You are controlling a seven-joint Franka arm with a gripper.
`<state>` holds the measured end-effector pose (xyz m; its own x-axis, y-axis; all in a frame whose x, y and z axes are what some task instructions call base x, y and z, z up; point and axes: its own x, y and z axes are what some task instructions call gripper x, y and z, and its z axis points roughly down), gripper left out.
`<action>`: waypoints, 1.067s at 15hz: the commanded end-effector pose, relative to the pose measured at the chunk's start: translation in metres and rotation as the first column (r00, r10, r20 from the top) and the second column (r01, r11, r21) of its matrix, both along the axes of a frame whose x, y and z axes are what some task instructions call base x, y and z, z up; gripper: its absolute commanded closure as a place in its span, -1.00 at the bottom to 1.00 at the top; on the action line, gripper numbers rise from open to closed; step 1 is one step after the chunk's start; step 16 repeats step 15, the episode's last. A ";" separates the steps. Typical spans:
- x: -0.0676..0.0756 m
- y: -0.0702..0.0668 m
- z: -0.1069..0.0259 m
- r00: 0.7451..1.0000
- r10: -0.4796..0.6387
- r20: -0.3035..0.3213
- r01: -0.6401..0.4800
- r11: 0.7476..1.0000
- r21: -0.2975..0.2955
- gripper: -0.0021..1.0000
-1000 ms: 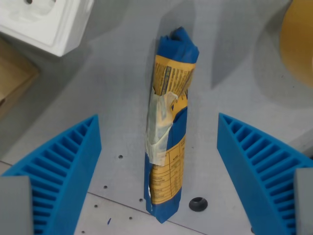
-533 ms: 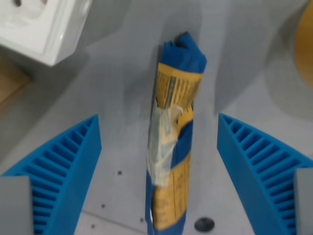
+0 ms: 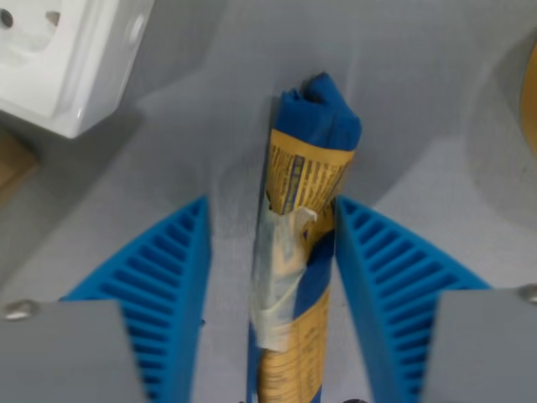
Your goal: Pick up the blue bag
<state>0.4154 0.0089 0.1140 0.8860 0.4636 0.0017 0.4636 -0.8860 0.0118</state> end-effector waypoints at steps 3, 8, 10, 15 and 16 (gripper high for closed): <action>-0.003 -0.004 0.003 0.996 0.024 0.080 -0.021 0.999 -0.029 1.00; -0.003 -0.004 0.003 0.996 0.024 0.080 -0.021 0.999 -0.029 1.00; -0.003 -0.005 0.013 0.997 0.023 0.079 -0.021 0.999 -0.029 1.00; -0.012 -0.005 0.038 0.998 0.024 0.053 -0.023 0.999 -0.028 1.00; -0.012 -0.005 0.038 0.998 0.024 0.053 -0.023 0.999 -0.028 1.00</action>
